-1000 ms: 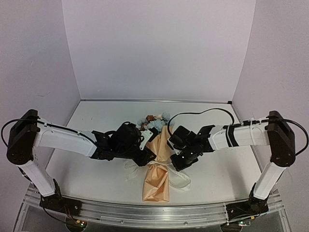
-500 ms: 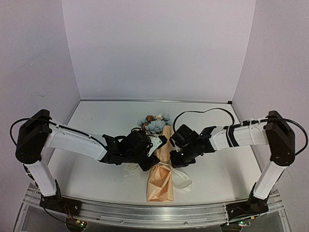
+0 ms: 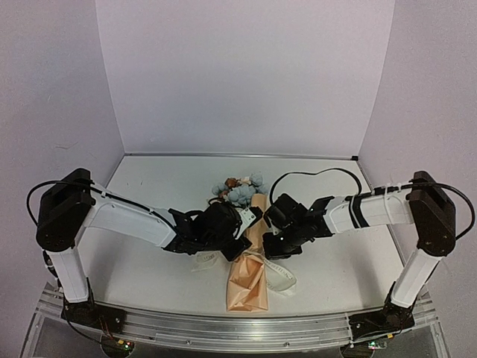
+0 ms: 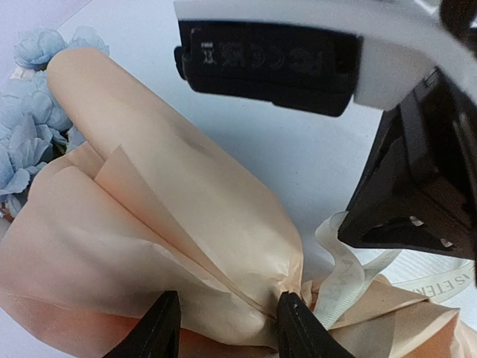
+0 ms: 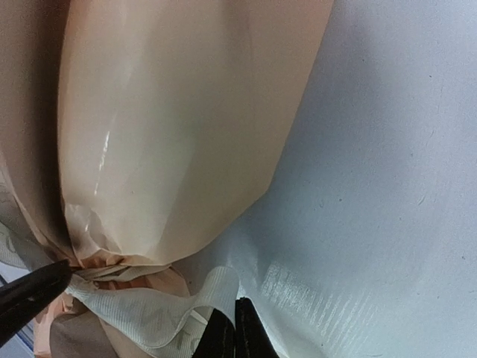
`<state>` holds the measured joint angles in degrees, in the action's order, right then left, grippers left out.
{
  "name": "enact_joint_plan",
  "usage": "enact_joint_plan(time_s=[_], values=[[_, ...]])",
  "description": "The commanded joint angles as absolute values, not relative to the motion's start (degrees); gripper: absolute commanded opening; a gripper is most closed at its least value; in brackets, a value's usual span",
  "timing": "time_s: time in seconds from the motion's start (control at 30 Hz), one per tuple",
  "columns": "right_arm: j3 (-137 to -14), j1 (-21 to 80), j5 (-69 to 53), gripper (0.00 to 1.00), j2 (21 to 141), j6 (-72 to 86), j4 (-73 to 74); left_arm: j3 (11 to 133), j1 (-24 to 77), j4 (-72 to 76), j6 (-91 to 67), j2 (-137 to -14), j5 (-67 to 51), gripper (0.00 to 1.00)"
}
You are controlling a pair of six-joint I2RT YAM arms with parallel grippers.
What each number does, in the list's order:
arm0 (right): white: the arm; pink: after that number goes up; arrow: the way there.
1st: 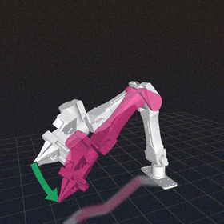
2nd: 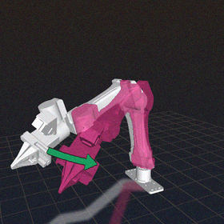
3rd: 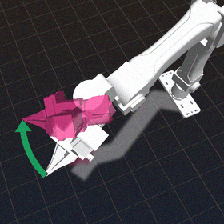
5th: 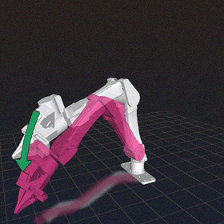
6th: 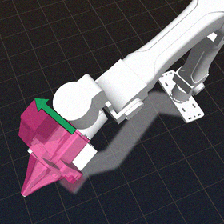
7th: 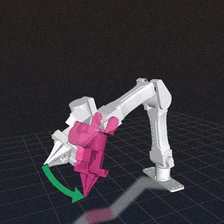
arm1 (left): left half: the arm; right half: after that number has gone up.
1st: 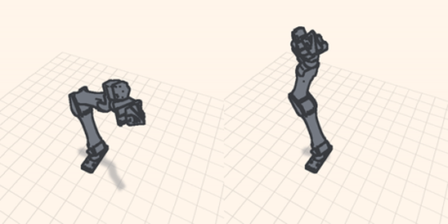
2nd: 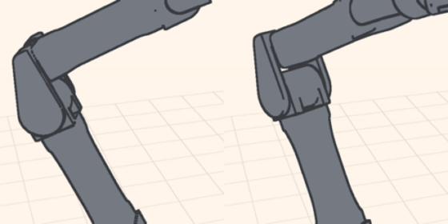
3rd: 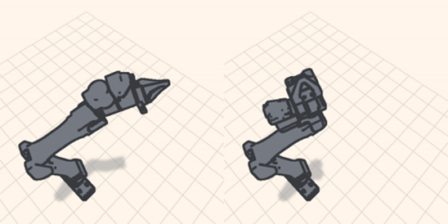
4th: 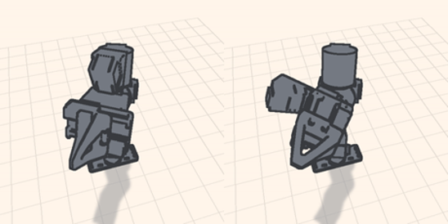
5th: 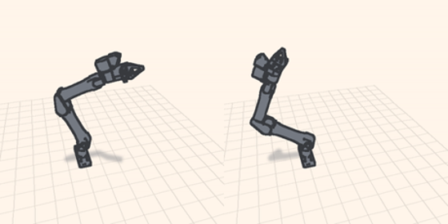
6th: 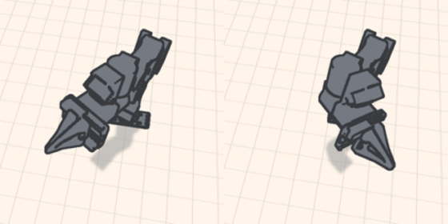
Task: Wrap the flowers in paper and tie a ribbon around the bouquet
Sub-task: Tie the half-tied ribbon around the folded bouquet.
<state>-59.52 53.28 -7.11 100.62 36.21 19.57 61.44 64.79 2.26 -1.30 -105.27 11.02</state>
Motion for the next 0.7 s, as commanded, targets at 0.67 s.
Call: enact_joint_plan(time_s=[0.67], values=[[-49.77, 48.71, -2.85, 0.00, 92.03, 34.03, 17.68, 53.50, 64.95, 4.95, -2.25, -105.57, 12.56, 0.40]])
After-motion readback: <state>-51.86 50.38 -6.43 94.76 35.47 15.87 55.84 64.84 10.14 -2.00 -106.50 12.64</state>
